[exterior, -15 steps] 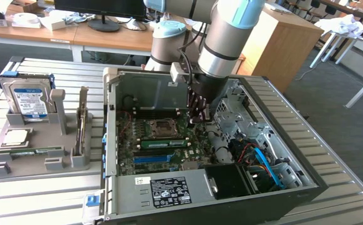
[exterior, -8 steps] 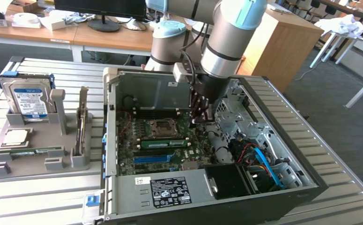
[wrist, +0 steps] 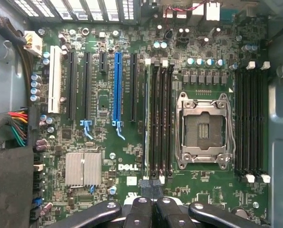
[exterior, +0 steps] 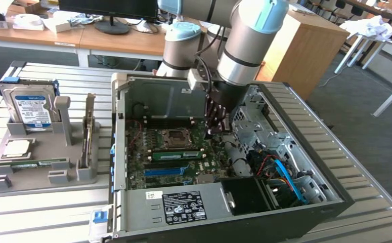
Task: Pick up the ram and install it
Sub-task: 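Press down the ram until it locks into place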
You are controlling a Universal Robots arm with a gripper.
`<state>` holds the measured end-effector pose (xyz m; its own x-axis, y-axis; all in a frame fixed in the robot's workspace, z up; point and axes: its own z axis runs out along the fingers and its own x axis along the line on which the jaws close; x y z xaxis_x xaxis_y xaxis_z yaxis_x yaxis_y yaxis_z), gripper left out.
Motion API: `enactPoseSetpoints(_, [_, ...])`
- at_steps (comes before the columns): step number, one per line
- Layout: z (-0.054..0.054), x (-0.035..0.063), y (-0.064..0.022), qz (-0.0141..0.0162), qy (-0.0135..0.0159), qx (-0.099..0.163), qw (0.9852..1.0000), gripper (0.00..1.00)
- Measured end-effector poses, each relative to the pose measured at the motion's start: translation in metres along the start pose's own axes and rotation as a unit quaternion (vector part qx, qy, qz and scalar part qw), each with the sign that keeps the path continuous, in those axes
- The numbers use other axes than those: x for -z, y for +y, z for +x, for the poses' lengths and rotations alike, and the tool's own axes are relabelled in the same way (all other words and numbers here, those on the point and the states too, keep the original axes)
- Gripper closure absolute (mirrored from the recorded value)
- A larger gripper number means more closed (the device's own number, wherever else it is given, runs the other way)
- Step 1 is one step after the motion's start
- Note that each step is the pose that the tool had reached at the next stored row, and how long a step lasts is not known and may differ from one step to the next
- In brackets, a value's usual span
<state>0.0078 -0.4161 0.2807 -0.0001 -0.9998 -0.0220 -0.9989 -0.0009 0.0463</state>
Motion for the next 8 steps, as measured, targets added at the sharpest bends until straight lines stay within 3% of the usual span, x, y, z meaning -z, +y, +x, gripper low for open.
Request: enactPoseSetpoints(8, [0.0,-0.0118,-0.0006,0.0001,0.0,0.0,1.0,0.9])
